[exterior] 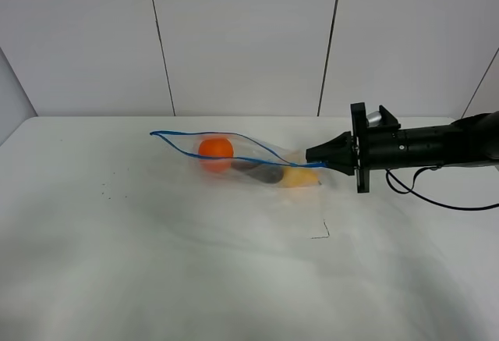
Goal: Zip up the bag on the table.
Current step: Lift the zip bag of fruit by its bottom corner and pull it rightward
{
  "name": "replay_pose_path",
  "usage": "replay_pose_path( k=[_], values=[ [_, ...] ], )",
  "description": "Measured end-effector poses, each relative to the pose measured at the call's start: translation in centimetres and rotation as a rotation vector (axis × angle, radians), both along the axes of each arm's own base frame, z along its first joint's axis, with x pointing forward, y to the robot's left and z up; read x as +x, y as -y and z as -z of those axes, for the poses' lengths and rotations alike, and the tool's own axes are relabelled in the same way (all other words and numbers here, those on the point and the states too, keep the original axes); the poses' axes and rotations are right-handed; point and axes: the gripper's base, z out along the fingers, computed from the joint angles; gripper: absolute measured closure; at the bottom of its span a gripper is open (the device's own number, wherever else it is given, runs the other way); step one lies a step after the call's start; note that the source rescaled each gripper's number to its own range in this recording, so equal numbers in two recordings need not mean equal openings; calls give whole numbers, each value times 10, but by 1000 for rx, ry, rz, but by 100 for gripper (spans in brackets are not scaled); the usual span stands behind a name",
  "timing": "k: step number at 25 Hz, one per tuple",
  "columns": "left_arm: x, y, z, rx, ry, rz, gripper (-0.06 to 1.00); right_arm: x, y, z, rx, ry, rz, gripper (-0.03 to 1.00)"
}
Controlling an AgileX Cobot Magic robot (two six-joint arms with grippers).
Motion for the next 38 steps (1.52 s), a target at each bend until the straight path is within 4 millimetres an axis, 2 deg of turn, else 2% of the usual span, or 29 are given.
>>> replay_pose_path(
  k=[3,29,33,38],
  values=[
    [0,0,0,0,0,0,2,-1,-5,0,3,0,-12,97],
    [0,0,-2,1,11,0,2,0,-5,-1,7,-2,-5,97],
    [3,0,-24,4,25,-2,2,0,-5,-1,7,-2,-5,97],
    [28,0,-72,41,-15,14,2,0,-5,-1,7,-2,-4,97]
  ],
)
